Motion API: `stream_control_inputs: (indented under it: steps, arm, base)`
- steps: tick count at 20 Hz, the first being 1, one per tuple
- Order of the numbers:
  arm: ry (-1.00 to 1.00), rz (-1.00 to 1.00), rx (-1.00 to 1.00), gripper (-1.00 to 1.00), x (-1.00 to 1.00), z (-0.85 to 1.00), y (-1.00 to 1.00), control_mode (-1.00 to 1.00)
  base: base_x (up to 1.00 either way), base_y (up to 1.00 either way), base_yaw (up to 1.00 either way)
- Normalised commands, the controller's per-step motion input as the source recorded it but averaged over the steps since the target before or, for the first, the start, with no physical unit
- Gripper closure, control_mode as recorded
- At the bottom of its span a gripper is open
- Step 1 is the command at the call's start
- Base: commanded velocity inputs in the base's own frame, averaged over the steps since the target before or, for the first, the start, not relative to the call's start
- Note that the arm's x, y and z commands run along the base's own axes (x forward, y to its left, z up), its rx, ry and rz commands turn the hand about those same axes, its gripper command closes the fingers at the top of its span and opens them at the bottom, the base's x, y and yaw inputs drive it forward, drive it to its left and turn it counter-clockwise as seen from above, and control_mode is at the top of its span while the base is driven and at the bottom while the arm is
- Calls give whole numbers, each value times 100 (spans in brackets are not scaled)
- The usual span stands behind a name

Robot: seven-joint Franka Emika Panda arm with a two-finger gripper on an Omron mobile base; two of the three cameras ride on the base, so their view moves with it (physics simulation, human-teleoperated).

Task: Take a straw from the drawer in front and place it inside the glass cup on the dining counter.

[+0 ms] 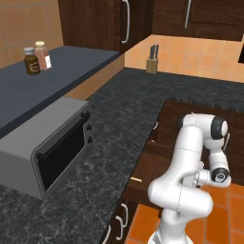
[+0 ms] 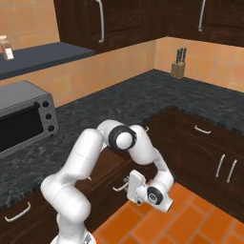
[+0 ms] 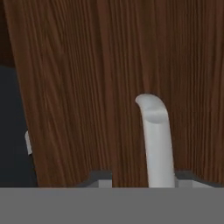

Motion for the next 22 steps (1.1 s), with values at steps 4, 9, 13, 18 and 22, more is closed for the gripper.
stream_control_inputs:
  steps: [4,9,13,18,22]
  arm:
    - [0,0,4,100,-78,29,-41,-100]
    - [0,0,8,100,-63,8,-36,-100]
    - [3,0,8,-100,-22,-3,-20,-100]
    - [1,-7,0,-100,-32,17,-5,-100]
    - [0,-7,-11,-100,-61,83,-18,-100]
  base:
    - [0,0,0]
    - [0,0,0]
    - [0,0,0]
    - [0,0,0]
    - [0,0,0]
